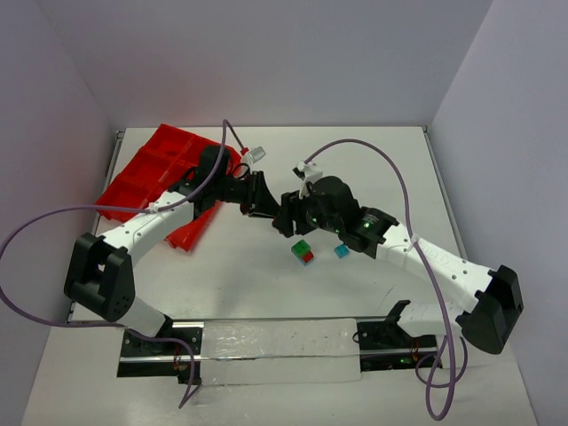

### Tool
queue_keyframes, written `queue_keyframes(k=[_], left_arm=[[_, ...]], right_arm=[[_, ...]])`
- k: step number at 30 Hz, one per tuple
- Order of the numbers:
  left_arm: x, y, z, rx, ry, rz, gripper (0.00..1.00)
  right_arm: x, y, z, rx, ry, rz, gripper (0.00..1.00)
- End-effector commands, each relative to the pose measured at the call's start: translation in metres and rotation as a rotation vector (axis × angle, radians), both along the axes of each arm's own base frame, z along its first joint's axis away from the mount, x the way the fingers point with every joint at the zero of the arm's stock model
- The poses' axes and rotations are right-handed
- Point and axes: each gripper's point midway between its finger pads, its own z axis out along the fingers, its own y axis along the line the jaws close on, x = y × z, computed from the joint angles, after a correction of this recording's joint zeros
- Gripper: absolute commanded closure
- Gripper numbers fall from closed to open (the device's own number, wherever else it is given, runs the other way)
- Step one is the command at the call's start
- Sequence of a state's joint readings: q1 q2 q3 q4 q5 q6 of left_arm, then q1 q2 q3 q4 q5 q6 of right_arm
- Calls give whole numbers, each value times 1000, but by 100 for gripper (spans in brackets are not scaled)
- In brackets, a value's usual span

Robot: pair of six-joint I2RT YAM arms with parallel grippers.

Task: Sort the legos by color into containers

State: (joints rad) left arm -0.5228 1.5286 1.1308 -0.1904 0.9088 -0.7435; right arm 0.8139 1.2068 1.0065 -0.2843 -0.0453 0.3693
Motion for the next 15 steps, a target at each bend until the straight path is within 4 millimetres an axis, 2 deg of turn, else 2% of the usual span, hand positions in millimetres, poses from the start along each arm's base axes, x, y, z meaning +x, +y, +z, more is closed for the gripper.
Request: queue_keyframes(k=[1, 3, 5, 6, 9, 12, 15], left_arm=[[17, 6, 2, 64, -64, 41, 100], [27, 14, 1, 96, -70, 81, 100], [52, 38, -2, 166, -81, 180, 100], [55, 42, -4, 179, -90, 189, 100], [89, 82, 6, 284, -124, 329, 100], [138, 145, 26, 402, -187, 563, 100], [181, 211, 48, 555, -252, 823, 100]], right_arm=[[4, 2, 38, 59, -61, -20, 6], [2, -4, 41, 57, -65, -36, 2], [1, -19, 53, 62, -100, -83, 2], [1, -21, 55, 63, -106, -90, 2], [-4, -47, 76, 88, -183, -153, 1], [-5, -66, 83, 84, -228, -211, 1], [-4, -71, 75, 64, -218, -234, 0]])
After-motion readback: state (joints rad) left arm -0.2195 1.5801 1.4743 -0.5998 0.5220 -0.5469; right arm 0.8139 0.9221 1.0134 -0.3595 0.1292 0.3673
